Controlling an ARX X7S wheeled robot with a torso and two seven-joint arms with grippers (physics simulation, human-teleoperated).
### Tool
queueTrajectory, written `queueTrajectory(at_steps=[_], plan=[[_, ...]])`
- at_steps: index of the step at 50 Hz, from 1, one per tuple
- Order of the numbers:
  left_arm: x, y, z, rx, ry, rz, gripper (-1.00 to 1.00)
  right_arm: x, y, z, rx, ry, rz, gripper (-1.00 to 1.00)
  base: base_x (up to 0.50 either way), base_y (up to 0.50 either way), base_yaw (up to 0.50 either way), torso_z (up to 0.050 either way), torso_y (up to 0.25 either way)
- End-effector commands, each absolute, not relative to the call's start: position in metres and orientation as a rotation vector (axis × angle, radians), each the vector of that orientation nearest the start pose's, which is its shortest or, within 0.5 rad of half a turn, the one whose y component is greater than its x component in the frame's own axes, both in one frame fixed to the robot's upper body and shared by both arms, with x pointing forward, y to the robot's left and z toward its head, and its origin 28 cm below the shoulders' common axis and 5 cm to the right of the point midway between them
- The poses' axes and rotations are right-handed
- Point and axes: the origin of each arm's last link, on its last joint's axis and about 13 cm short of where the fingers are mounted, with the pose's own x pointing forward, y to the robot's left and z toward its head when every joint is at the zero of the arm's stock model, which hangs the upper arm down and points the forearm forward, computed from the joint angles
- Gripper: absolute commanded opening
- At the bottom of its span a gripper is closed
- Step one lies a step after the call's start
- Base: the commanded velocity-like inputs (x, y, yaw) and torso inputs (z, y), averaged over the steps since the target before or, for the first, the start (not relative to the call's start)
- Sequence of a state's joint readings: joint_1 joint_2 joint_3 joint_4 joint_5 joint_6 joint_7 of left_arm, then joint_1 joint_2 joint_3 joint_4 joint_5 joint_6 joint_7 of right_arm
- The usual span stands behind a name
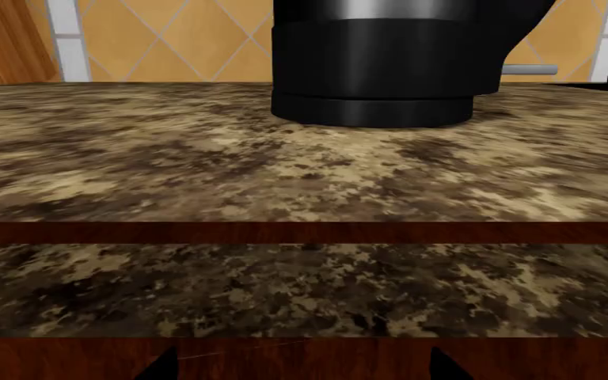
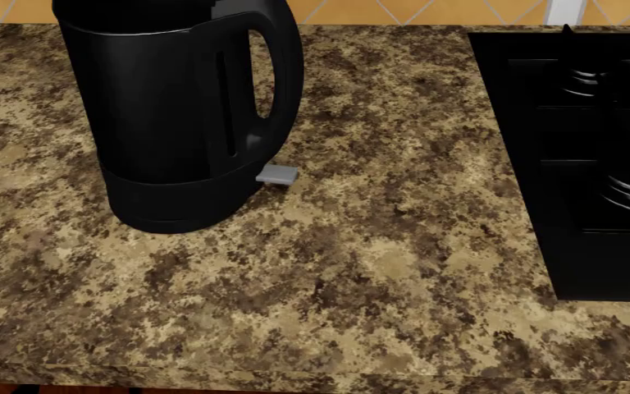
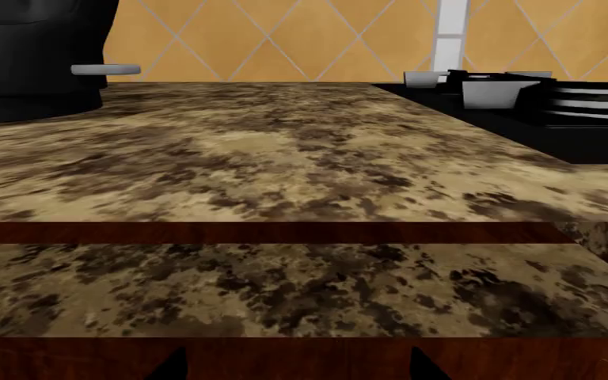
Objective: Close the lid of the electric kettle.
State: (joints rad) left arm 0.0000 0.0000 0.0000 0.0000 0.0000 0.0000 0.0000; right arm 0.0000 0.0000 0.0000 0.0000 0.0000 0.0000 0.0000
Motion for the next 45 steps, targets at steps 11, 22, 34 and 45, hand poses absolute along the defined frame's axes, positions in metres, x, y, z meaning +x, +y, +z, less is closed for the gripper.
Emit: queueTrajectory(at_steps=[11, 22, 34, 45], plan=[[0.201, 0.213, 0.010, 0.023, -0.031, 0.020, 1.00, 0.209, -0.090, 0.012, 0.000, -0.030, -0.002, 1.00, 0.00, 0.00, 0.00, 0.000, 0.000], [0.200, 0.211, 0.010, 0.058, -0.037, 0.017, 1.00, 0.208, -0.090, 0.012, -0.005, -0.028, -0.009, 1.00, 0.00, 0.00, 0.00, 0.000, 0.000], [0.202, 0.209, 0.011, 0.056, -0.035, 0.016, 1.00, 0.207, -0.091, 0.011, -0.013, -0.012, -0.014, 1.00, -0.44, 0.00, 0.00, 0.000, 0.000], [0.202, 0.208, 0.013, 0.057, -0.033, 0.014, 1.00, 0.207, -0.092, 0.012, -0.004, -0.013, -0.019, 1.00, -0.45, 0.00, 0.00, 0.000, 0.000]])
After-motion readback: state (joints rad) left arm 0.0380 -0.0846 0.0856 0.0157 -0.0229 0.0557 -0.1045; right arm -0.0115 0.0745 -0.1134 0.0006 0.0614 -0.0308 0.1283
